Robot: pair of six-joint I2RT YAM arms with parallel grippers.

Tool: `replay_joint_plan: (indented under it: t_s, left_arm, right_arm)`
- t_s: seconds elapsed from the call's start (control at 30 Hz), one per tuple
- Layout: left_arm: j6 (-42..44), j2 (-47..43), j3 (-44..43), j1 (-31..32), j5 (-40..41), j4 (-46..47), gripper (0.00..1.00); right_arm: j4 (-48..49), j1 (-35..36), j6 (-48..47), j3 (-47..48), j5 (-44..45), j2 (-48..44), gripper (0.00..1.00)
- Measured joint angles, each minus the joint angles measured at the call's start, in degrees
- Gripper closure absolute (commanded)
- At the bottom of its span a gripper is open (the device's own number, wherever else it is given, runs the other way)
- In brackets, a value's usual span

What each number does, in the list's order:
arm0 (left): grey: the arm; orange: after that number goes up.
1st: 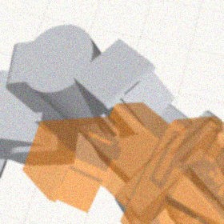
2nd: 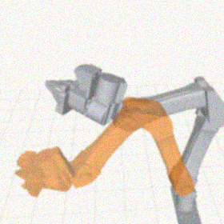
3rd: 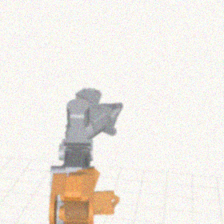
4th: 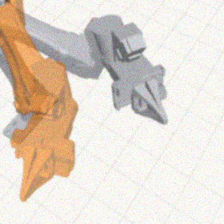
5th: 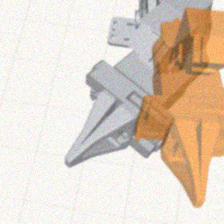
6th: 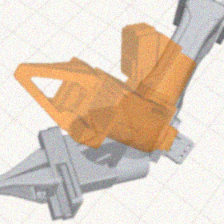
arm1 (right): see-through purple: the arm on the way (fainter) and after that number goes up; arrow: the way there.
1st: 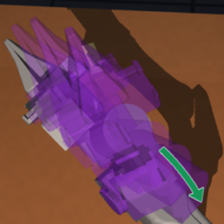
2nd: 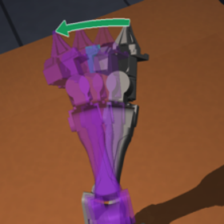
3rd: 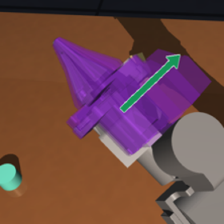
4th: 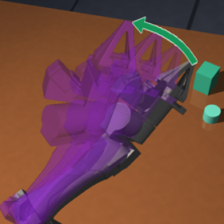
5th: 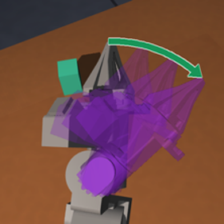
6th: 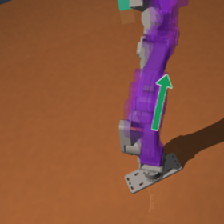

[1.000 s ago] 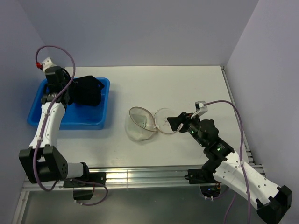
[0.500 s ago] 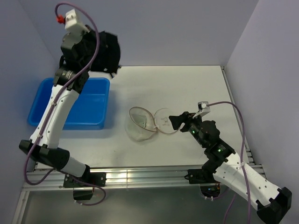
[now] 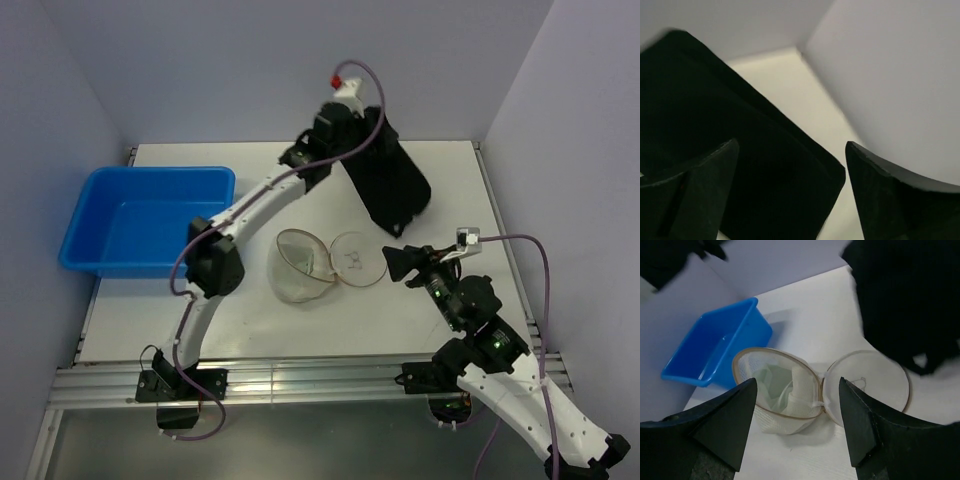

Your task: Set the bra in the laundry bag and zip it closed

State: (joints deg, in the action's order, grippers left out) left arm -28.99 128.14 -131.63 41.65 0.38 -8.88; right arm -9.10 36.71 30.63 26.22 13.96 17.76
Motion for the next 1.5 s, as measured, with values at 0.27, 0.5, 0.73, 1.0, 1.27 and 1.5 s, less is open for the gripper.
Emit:
replay_joint_plan:
  t_s: [0.27,0.5,0.73,1.0,1.27,1.5]
  left_arm:
    - [-1.07,-0.31,16.04,2.84,-5.05,-1.14,0.02]
    - [-1.97,-31.36,40.37,1.70,-5.22,9.90,0.08]
    - [-4.04,-55.78,63.52,4.35,-5.01,24.92,0.12]
    - [-5.68,-59.23,84.74,10.12,-1.27,21.68,0.14]
    - [-5.97,-67.52,89.94,13.86,-0.70,22.60,0.14]
    - [-5.51,-67.73,91.03,13.90,-0.55,22.91,0.14]
  right_arm:
    - [-4.55,0.00,1.53,0.57,3.89,5.14,0.52]
    - [-3.98,-5.16,0.50,6.54,5.40,22.27,0.72]
    - [-2.19,-17.81,-4.63,21.73,-2.10,46.73,0.59]
    - [-7.61,-31.32,-13.94,54.93,-15.74,84.46,0.14]
    - [-20.50,-36.74,-20.06,82.36,-25.51,110.01,0.12]
    - [-26.49,-37.94,-21.16,83.95,-29.31,115.60,0.17]
